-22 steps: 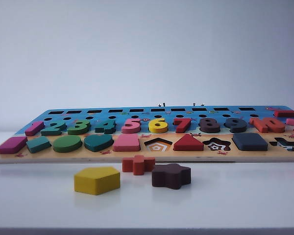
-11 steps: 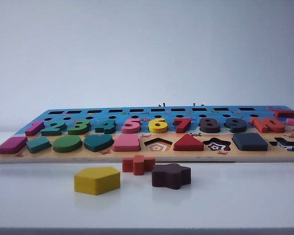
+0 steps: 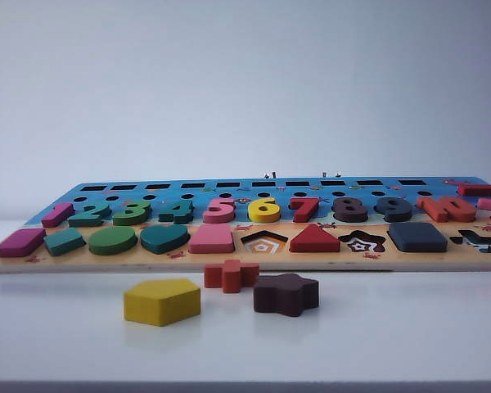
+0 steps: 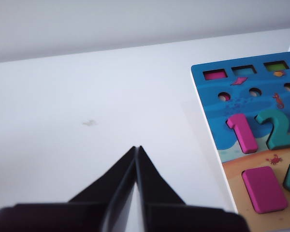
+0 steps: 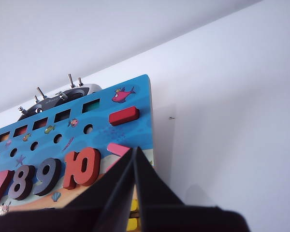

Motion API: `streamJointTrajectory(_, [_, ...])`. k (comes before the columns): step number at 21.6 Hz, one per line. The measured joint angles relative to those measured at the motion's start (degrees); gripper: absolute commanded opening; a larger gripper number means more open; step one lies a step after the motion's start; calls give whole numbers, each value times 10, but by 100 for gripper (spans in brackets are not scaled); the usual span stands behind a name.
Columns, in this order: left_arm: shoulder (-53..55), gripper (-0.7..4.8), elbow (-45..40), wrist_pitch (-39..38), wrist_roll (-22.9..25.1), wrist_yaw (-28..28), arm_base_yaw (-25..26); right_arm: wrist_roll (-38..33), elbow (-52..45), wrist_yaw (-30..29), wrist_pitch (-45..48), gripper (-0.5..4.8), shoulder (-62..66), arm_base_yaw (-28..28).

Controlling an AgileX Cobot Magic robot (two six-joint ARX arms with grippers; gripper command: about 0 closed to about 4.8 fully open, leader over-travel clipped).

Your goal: Insert the cube into the slot.

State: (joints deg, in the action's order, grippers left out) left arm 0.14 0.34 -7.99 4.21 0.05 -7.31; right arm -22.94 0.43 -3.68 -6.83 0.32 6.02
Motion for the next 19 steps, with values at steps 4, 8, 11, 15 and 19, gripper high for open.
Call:
streamJointTrajectory(4, [0, 7, 0, 0, 0, 0, 0, 0, 0, 0, 0, -4, 0, 0])
streamJointTrajectory(8, [0, 7, 0, 0, 0, 0, 0, 0, 0, 0, 0, -4, 0, 0])
streamJointTrajectory(11, [0, 7, 0, 0, 0, 0, 0, 0, 0, 0, 0, -4, 0, 0])
streamJointTrajectory(15, [0, 7, 0, 0, 0, 0, 0, 0, 0, 0, 0, -4, 0, 0])
streamJointTrajectory(19, [0, 7, 0, 0, -30, 3, 0, 0, 0, 0, 0, -4, 0, 0])
